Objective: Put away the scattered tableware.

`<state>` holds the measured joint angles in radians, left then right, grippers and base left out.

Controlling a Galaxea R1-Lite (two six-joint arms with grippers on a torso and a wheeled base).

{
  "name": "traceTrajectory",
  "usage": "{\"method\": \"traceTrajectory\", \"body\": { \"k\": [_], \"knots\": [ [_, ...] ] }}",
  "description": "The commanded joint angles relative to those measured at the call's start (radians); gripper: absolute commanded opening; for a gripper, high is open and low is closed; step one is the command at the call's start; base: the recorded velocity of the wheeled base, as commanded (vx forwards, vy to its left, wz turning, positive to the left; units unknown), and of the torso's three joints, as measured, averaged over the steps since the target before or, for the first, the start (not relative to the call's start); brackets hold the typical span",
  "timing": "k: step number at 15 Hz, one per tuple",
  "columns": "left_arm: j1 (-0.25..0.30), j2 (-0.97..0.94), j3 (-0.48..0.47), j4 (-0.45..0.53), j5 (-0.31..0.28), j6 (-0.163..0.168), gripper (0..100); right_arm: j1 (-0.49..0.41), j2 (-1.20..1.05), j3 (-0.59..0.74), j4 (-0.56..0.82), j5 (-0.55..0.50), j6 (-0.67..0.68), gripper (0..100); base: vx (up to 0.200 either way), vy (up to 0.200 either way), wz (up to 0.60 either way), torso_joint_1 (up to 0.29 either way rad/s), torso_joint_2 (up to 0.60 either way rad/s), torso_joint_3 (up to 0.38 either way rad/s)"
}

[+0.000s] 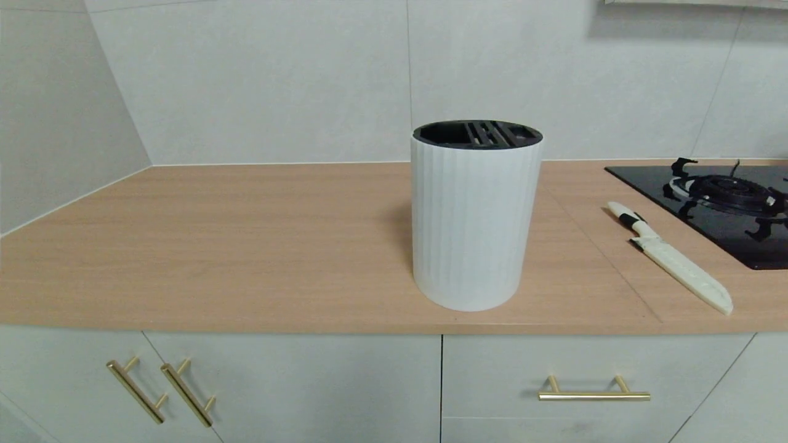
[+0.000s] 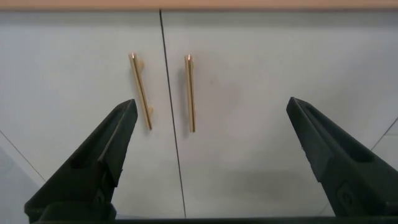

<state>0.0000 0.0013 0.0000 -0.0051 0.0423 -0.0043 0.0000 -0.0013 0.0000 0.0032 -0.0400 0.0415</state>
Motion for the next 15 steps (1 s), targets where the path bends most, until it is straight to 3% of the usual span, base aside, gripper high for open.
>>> {"method": "traceTrajectory", "body": {
  "k": [1,15],
  "knots": [
    [0.0,0.0,0.0,0.001,-0.001,0.0,100,0.0,0.001,0.0,0.0,0.0,0.0,100,0.0,0.0,0.0,0.183,-0.46,-0.276],
    [0.0,0.0,0.0,0.001,0.001,0.0,100,0.0,0.001,0.0,0.0,0.0,0.0,100,0.0,0.0,0.0,0.226,-0.5,-0.287]
  ]
}}
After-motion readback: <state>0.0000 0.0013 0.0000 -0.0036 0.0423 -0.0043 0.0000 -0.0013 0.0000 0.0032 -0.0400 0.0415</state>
